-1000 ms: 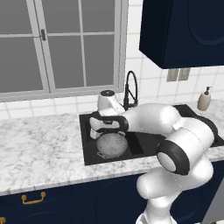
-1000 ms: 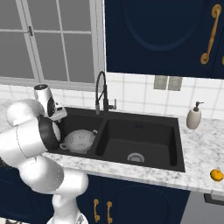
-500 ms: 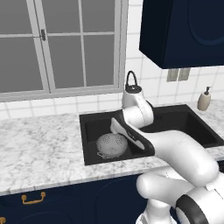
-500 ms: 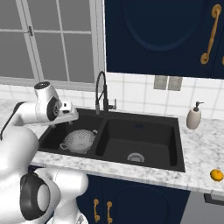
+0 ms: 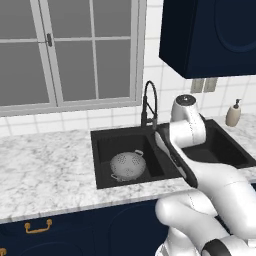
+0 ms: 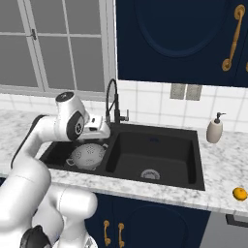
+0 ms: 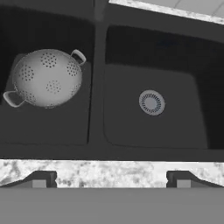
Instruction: Put the colander in the sink, put the tangerine in the colander, and turn on the sink faucet and pour water over the colander.
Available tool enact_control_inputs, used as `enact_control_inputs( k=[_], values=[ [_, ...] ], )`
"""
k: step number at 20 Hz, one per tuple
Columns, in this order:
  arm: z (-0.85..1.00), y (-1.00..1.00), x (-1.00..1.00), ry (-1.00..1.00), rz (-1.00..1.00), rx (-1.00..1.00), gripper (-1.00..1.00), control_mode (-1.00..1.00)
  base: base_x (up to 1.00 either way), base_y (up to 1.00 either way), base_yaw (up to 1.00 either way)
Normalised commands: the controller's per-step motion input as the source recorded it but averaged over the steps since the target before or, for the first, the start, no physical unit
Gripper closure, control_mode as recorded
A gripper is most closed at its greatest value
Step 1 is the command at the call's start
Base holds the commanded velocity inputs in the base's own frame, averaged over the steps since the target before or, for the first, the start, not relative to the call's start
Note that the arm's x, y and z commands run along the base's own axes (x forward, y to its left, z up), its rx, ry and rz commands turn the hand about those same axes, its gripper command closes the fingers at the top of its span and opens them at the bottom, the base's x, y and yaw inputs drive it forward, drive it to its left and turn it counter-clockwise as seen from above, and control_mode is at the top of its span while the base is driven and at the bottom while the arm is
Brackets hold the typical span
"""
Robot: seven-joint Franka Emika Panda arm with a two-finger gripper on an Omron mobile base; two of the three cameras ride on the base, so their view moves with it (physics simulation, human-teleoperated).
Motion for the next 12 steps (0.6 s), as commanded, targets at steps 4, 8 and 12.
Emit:
enact_control_inputs(
  k=[4,8,12],
  values=[
    [0.01,-1.0,-0.1,0.0,-0.1,0.0,-1.0,-1.0,0.0,0.0,0.0],
    [0.0,-1.0,-0.09,0.0,-0.04,0.01,-1.0,-1.0,0.0,0.0,0.0],
    [0.0,-1.0,-0.02,0.0,-0.03,0.04,-1.0,-1.0,0.0,0.0,0.0]
  ],
)
